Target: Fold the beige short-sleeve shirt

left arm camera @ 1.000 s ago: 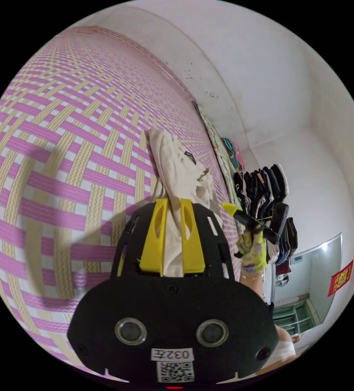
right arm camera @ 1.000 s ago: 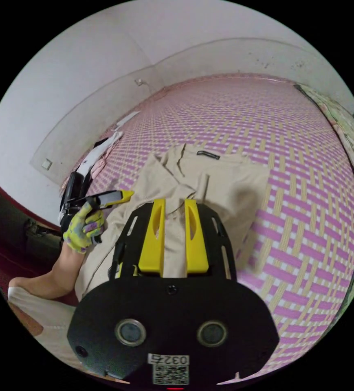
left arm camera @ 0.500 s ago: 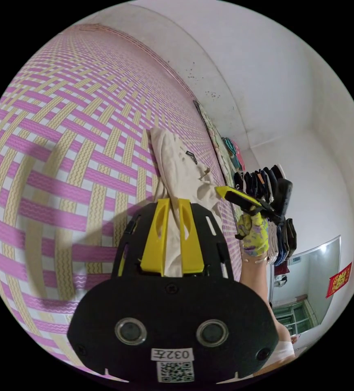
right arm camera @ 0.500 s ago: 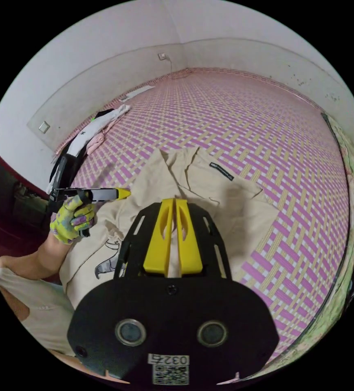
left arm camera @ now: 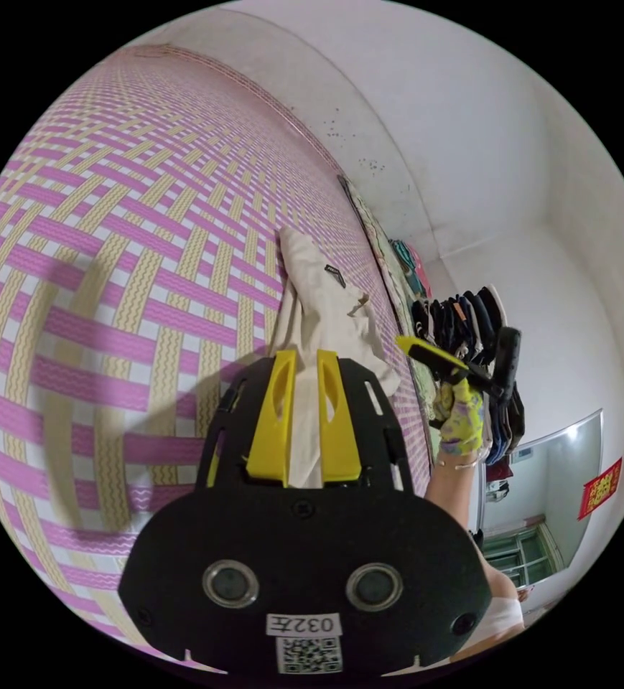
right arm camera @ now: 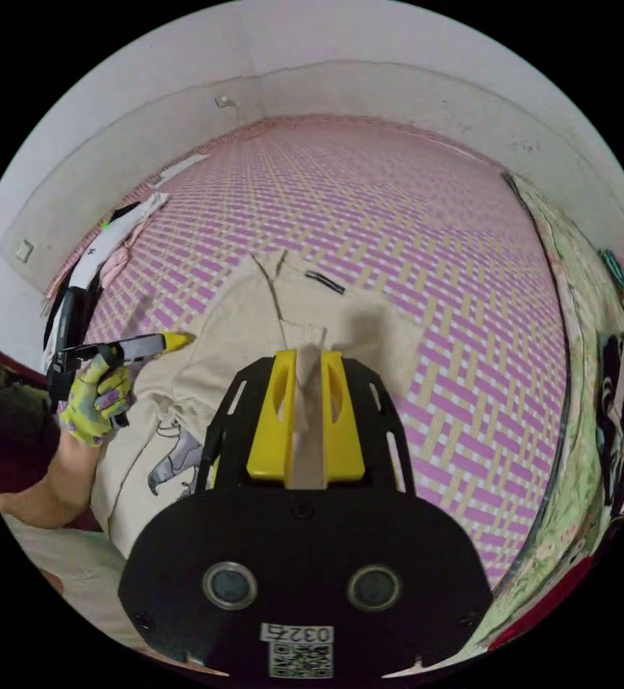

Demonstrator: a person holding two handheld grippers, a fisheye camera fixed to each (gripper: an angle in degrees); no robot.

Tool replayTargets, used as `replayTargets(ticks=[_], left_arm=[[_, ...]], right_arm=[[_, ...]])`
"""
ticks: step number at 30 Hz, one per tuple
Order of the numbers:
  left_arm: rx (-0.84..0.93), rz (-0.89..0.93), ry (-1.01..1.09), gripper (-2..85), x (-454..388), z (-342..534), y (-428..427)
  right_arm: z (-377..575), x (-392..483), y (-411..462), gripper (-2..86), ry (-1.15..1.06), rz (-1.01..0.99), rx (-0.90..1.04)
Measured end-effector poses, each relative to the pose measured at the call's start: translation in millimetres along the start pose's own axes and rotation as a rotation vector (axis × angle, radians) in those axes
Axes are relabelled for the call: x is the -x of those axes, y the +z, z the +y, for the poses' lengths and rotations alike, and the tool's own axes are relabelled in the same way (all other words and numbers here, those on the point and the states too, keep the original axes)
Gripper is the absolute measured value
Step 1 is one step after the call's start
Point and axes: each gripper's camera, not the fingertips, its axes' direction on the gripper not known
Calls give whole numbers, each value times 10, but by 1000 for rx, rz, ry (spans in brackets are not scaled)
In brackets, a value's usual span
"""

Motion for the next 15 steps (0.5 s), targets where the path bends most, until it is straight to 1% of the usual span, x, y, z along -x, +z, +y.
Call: replayTargets(ticks=[2,4,9,11,13,15], left_arm=[[1,-10,4,8,-52,-1,-17],[5,-9,4,7,-78,-5,-24],[8,-8,-2,4,-134,-15,-39],[10,-19,-1,1,-178,-23,-36],[10,-23,-2,-2,-206,-27,-33],[10,-26,-6,-6,-225,-31,-29]], right_arm=[[-305,245,65,64,-109,-76,-64],[-581,332,234,71,-126,-106,-60],[-1192,321,754,87,-93,-184,37],[-1355,372,907,84,-124,-196,64],[-1443,427,1011,71,-148,-157,102],[-1496,470,1082,22,-179,-141,151]])
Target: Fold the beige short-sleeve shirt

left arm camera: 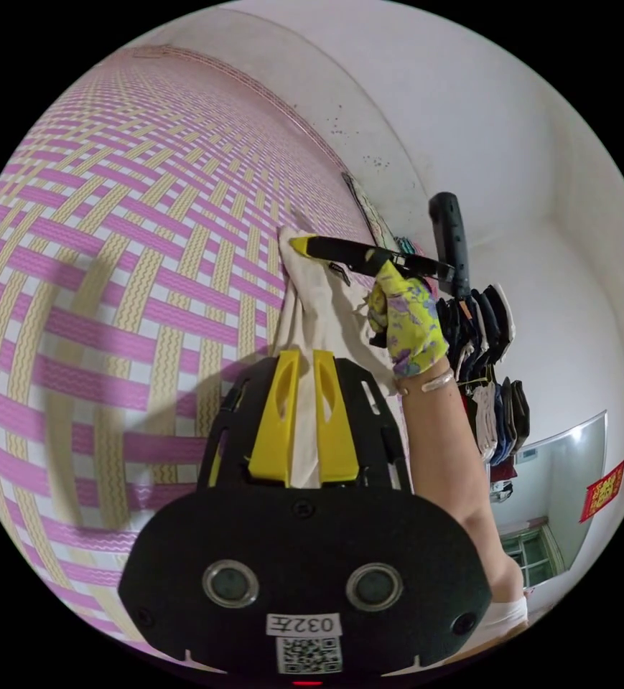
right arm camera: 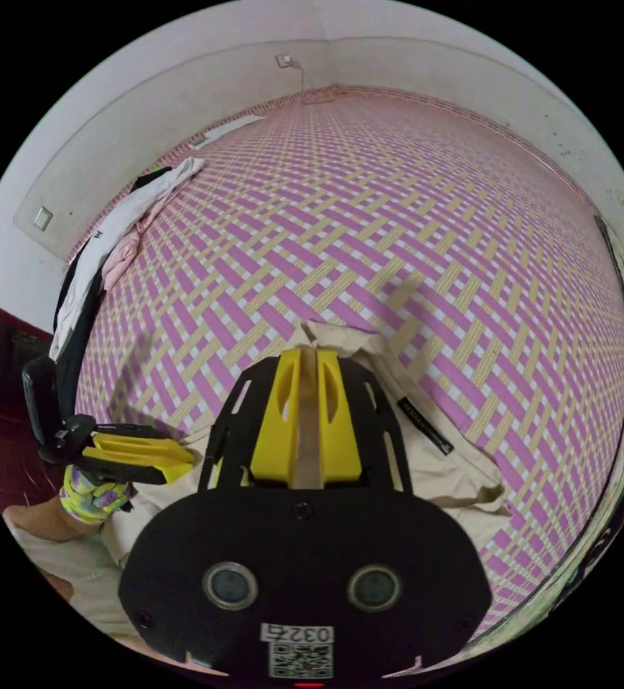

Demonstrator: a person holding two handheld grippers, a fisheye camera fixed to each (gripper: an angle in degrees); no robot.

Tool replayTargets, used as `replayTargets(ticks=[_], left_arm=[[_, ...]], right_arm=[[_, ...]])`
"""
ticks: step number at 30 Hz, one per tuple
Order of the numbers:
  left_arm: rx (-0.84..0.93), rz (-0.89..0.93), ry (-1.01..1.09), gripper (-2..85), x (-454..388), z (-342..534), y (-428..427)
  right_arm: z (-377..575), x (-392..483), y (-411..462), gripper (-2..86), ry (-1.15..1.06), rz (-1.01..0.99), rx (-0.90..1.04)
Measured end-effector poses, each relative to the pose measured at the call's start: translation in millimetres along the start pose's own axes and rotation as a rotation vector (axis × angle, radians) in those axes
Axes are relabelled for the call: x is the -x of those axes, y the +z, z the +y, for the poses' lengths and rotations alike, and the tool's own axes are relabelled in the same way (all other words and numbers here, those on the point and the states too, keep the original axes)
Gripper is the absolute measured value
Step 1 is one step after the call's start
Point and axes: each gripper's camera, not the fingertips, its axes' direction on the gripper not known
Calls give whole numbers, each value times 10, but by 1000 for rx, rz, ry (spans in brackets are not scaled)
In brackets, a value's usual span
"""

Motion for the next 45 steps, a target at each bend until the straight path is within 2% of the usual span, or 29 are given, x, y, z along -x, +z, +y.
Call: replayTargets(ticks=[3,5,9,12,15,18,21,24,26,31,33,36,40,45], left_arm=[[-17,-29,-40,-9,-10,6,-9],[-55,-61,-66,-9,-34,25,-44],[-88,-57,-103,-9,-18,39,-69],[-121,-41,-146,-9,46,46,-103],[-164,-72,-166,-9,-4,62,-124],[-216,-64,-71,-9,-175,45,-179],[-166,8,-14,-9,-232,-22,-46],[-67,-33,-70,-9,-150,-104,139],[-61,-25,-124,-9,-61,-120,164],[-128,-45,-174,-9,-1,-101,90],[-164,-73,-200,-9,22,-79,38],[-185,-39,-233,-9,144,-90,-7],[-183,-2,-208,-9,162,-106,15],[-113,72,-51,-9,-8,-196,153]], right_arm=[[68,-32,-244,1,-11,-26,-126],[216,-255,-410,-1,55,-161,-271],[296,-548,-268,17,178,-223,-250],[450,-645,-438,42,232,-235,-345],[420,-553,-499,50,175,-176,-271],[313,-384,-421,65,87,-185,-197],[159,-233,-268,66,47,-122,-151],[-27,-128,-64,56,23,-30,-86],[-110,-51,27,16,-19,-2,-53],[25,-181,-164,-5,43,-66,-244],[53,-303,-58,-1,100,-84,-219],[176,-351,-52,36,101,-143,-245],[679,-464,-637,66,157,-131,-355],[1584,-185,-967,66,4,-226,-216]])
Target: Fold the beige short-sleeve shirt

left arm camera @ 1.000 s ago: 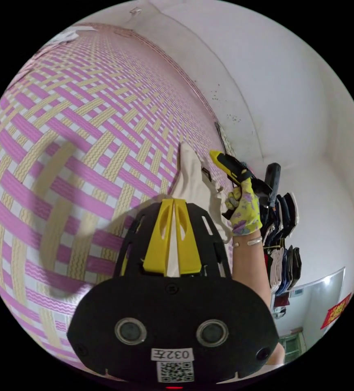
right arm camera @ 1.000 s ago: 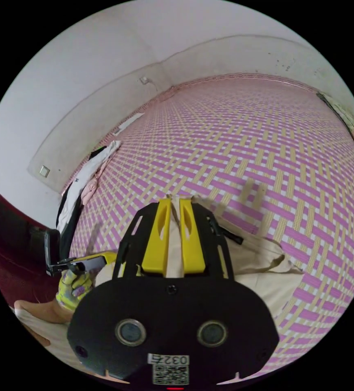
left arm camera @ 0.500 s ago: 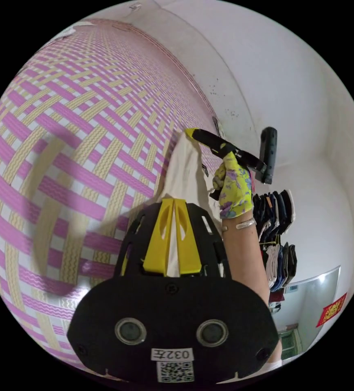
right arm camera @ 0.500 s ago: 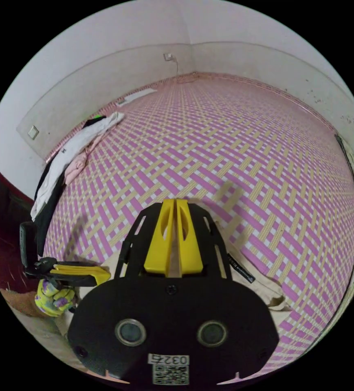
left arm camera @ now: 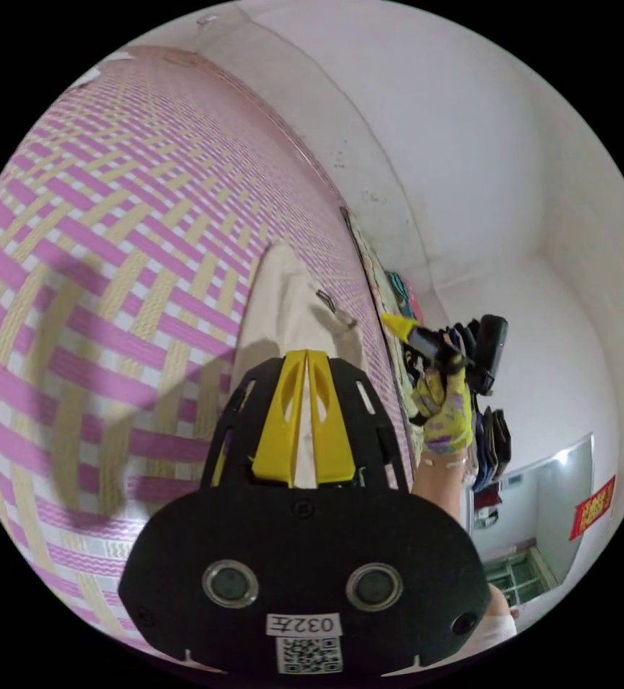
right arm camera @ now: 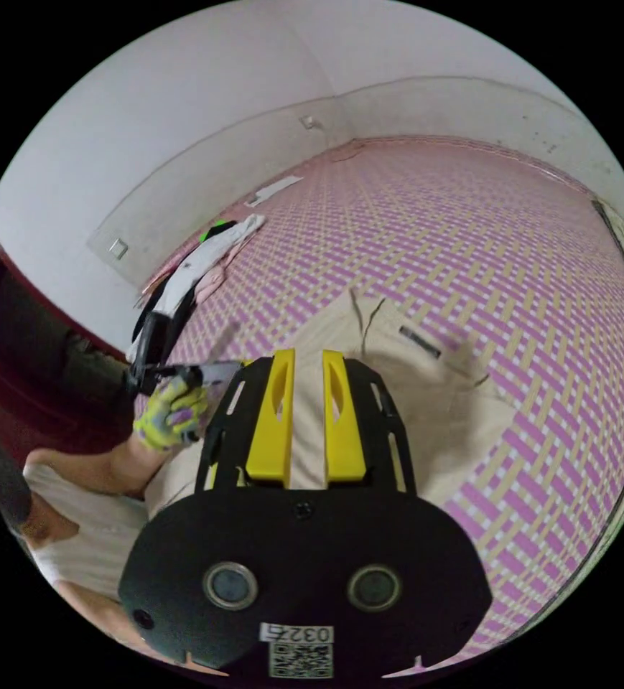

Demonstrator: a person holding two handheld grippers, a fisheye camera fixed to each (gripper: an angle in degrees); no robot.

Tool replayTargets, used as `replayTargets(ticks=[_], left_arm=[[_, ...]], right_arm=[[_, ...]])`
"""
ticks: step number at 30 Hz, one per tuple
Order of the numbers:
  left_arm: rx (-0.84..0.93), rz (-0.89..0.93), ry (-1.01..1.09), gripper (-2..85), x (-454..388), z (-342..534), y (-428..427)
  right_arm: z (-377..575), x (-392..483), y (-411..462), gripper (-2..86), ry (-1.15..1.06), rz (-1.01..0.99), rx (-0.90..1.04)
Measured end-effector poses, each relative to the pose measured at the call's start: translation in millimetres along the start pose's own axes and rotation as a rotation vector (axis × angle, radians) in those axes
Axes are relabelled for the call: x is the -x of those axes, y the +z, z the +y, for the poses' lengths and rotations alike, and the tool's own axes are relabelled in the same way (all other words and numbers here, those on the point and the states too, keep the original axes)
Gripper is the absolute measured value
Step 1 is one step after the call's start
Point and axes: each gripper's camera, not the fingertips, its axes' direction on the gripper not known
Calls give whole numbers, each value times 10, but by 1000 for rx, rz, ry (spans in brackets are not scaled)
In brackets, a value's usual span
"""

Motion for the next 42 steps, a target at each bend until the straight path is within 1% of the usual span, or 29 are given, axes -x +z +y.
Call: replayTargets(ticks=[2,4,7,9,11,13,15,16,18,19,21,25,27,28,29,31,33,35,36,38,39,40,41,42], left_arm=[[104,16,36,-9,-12,-19,207],[141,23,46,-9,-1,-4,313],[178,16,79,-9,2,14,419],[195,14,87,-9,31,27,469],[203,19,102,-9,77,44,512],[200,-5,106,-9,123,61,533],[197,-24,111,-9,171,76,551],[194,-21,112,-9,208,88,562],[179,-3,124,-9,254,114,571],[179,12,142,-9,271,134,586],[207,35,177,-9,286,162,650],[306,94,262,-9,316,266,893],[330,34,282,-8,348,323,983],[333,-46,281,-8,392,357,1032],[330,-120,269,-8,455,386,1070],[325,-123,263,-7,550,431,1110],[317,-117,263,-4,647,477,1137],[278,-37,271,11,772,530,1088],[254,0,277,17,797,545,1042],[108,197,339,28,837,645,734],[68,237,366,28,831,677,646],[2,284,426,29,806,754,478],[-69,287,485,27,785,870,321],[-105,283,500,26,785,931,251]], right_arm=[[503,260,70,70,-47,28,87],[787,383,190,81,-44,87,133],[1021,442,380,93,-25,133,142],[1073,462,471,79,-33,122,136],[1143,571,485,26,-64,197,90],[1212,685,433,5,-86,236,69],[1294,769,388,-2,-94,218,73],[1356,790,380,-4,-79,177,90],[1448,752,416,-5,-42,171,132],[1499,669,488,-4,-6,186,200],[1611,553,470,-3,37,191,205],[1797,375,107,3,71,143,-39],[1803,230,63,2,89,235,-80],[1795,67,107,3,137,288,-52],[1794,-108,193,7,165,282,12],[1877,-329,271,18,222,220,95],[2107,-319,73,32,224,143,25],[2621,-62,-414,41,156,48,-141],[2793,28,-547,42,126,17,-189],[3582,447,-1016,41,-23,-76,-338],[3788,555,-1108,38,-61,-80,-368],[4236,780,-1266,33,-141,-76,-431],[4672,977,-1365,26,-199,-55,-474],[4880,1059,-1393,25,-217,-39,-490]])
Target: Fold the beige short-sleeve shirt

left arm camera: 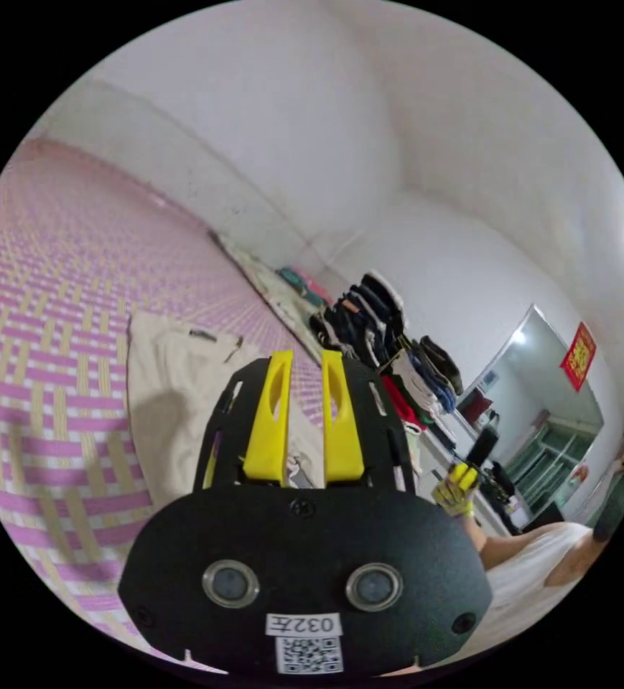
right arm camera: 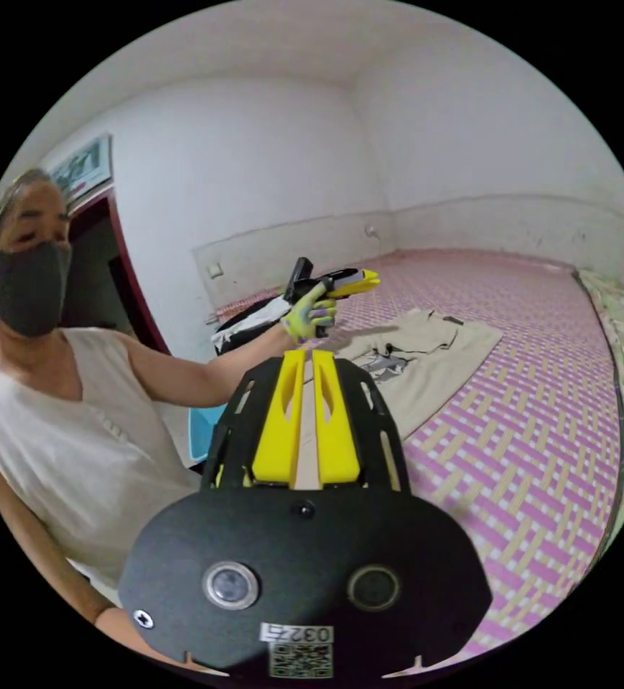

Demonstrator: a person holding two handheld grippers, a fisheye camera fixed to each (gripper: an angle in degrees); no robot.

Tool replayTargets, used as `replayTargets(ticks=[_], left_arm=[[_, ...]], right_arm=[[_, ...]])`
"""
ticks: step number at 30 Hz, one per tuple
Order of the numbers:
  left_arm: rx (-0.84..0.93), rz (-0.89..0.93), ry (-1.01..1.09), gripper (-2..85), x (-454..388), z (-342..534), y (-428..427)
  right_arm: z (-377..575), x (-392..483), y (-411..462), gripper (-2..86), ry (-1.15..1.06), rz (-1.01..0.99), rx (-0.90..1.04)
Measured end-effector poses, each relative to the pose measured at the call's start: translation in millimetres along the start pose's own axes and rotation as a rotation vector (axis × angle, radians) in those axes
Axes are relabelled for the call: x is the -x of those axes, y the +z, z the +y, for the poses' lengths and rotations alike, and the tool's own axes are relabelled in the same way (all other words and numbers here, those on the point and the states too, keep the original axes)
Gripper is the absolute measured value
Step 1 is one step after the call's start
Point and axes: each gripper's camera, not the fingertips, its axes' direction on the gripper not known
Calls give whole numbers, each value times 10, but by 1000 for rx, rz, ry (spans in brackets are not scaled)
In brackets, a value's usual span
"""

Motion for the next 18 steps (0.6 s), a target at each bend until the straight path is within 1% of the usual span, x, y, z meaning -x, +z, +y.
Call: replayTargets(ticks=[1,3,5,6,9,11,12,13,14,15,16,17,18], left_arm=[[-42,13,28,22,-80,74,-110],[-68,94,71,16,-211,167,-255],[-91,159,130,5,-432,372,-534],[-100,166,152,3,-497,455,-627],[-116,217,310,-6,-847,1082,-1136],[-149,262,462,-7,-1055,1854,-1563],[-164,258,495,-6,-1087,2072,-1668],[-199,242,551,-5,-1123,2520,-1866],[-227,214,555,-4,-1098,2957,-2029],[-239,188,526,0,-1058,3159,-2091],[-233,131,425,6,-936,3516,-2166],[-189,96,332,20,-776,3820,-2181],[-156,82,281,28,-684,3952,-2172]], right_arm=[[306,216,-184,25,-33,26,-25],[752,449,-340,39,-71,75,-37],[1282,572,-400,70,-28,93,-15],[1399,576,-396,71,-8,82,-2],[1925,503,-313,72,117,35,77],[2273,367,-267,97,217,-13,63],[2348,331,-260,105,239,-12,54],[2475,264,-241,110,266,-4,49],[2569,201,-216,114,284,16,59],[2606,172,-205,116,289,27,65],[2662,111,-187,120,295,37,71],[2702,36,-174,124,304,23,72],[2717,-3,-167,124,307,10,73]])
